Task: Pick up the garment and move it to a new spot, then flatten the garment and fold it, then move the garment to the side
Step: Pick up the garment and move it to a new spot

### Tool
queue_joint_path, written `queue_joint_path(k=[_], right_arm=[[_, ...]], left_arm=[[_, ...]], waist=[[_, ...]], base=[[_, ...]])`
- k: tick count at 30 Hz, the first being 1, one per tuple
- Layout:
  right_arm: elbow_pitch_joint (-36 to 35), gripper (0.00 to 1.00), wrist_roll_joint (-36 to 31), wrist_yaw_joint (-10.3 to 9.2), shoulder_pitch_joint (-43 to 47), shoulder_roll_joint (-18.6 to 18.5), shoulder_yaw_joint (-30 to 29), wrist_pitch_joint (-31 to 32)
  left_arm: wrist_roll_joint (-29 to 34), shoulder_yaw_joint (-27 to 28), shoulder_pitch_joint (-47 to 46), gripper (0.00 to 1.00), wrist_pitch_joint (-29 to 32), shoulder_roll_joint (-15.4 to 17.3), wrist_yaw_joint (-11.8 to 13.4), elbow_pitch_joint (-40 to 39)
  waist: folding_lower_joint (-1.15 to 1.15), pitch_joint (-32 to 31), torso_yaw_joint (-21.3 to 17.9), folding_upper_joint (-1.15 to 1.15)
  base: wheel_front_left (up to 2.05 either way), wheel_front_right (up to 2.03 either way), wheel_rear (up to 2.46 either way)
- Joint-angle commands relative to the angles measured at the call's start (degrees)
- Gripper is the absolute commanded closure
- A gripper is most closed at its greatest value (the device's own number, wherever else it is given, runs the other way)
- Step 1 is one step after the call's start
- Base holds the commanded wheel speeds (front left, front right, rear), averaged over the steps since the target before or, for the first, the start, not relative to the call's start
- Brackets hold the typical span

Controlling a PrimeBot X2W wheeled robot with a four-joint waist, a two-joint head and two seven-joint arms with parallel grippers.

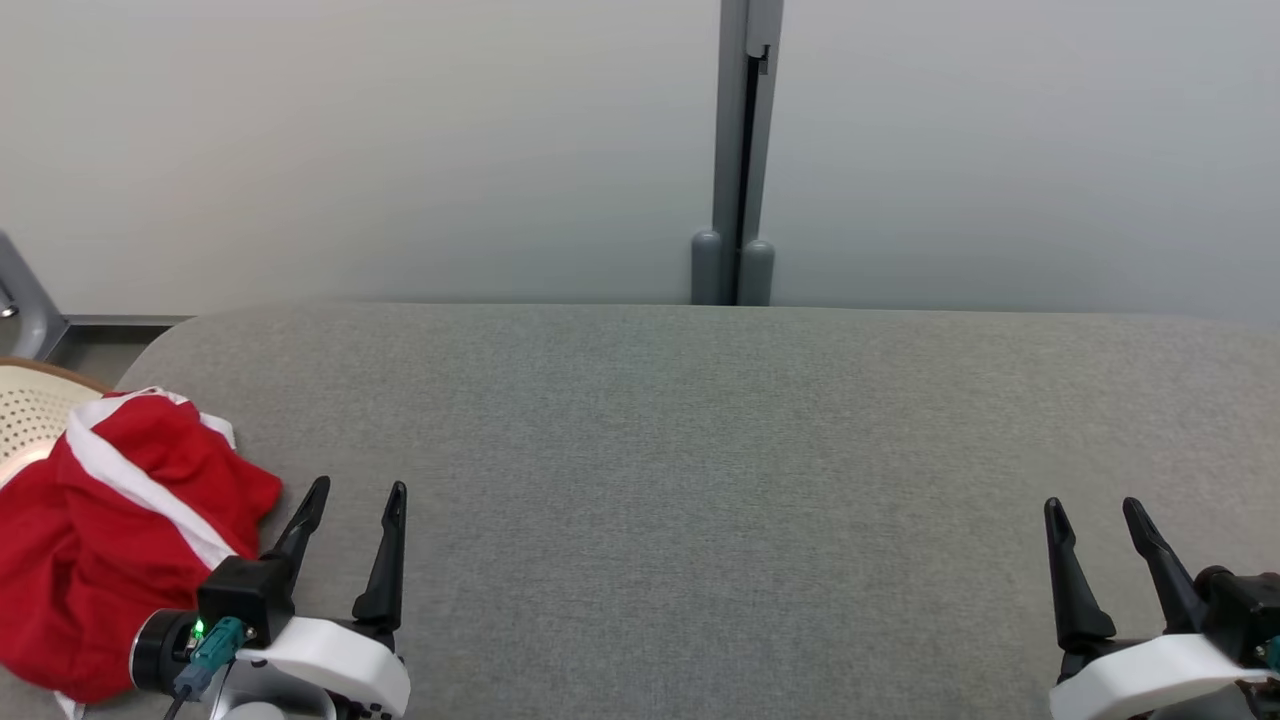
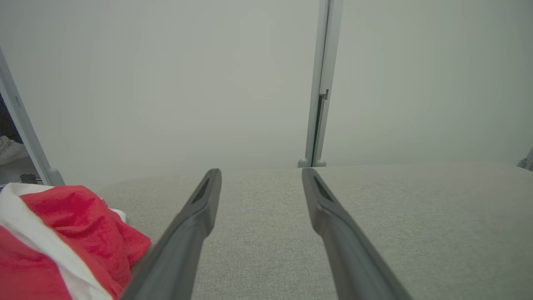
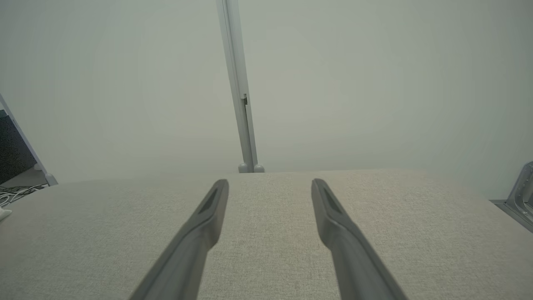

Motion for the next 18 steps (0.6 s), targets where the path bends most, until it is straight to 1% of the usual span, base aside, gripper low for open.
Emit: queue_joint_path(k=[1,9,10,11,13,14,15,16,17,18], right_arm=[[-0.6,0.0,-0.5,0.0,-0.2,-0.1,0.0,0.3],[-4.0,0.0,-1.2,0.0,0.0,0.8,1.0,1.4],[-4.3,0.0,-1.2,0.0,0.0,1.0,1.1,1.7],[-5.1,0.0,-1.5,0.0,-0.1,1.2,1.5,2.0],[-5.7,0.0,-1.5,0.0,0.0,1.4,1.6,2.1],[-5.8,0.0,-1.6,0.0,-0.1,1.5,1.9,2.4],[-5.8,0.0,-1.6,0.0,-0.1,1.5,1.9,2.4],[-6.0,0.0,-1.8,0.0,-0.2,1.6,2.2,2.6],[-6.1,0.0,-2.0,0.0,-0.3,1.7,2.5,2.5],[-6.1,0.0,-2.0,0.0,-0.3,1.7,2.5,2.5]], left_arm=[[0.0,0.3,-1.4,0.0,0.0,0.3,0.0,-0.3],[0.4,1.3,-2.5,0.0,0.0,1.1,0.4,-1.3],[0.7,1.3,-2.6,0.0,0.0,1.3,0.4,-1.4],[0.7,1.6,-2.5,0.0,0.0,1.5,0.5,-1.4],[0.9,1.7,-2.8,0.0,0.0,1.8,0.5,-1.4],[0.8,1.9,-2.8,0.0,0.0,1.9,0.7,-1.5],[0.8,1.9,-2.8,0.0,0.0,1.9,0.7,-1.5],[0.8,2.2,-2.9,0.0,0.0,2.2,0.8,-1.6],[0.5,2.5,-2.8,0.0,0.0,2.3,0.9,-1.8],[0.5,2.5,-2.8,0.0,0.0,2.3,0.9,-1.8]], waist=[[0.0,0.3,1.8,0.0],[0.0,1.0,10.5,0.0],[0.0,1.1,11.8,0.0],[0.0,1.2,14.2,0.0],[0.0,1.3,16.7,0.0],[0.0,1.4,17.7,0.0],[0.0,1.4,17.7,0.0],[0.0,1.6,19.7,0.0],[0.0,1.6,20.6,0.0],[0.0,1.6,20.6,0.0]], base=[[0.0,0.0,0.0],[0.0,0.0,0.0],[0.0,0.0,0.0],[0.0,0.0,0.0],[0.0,0.0,0.0],[0.0,0.0,0.0],[0.0,0.0,0.0],[0.0,0.0,0.0],[0.0,0.0,0.0],[0.0,0.0,0.0]])
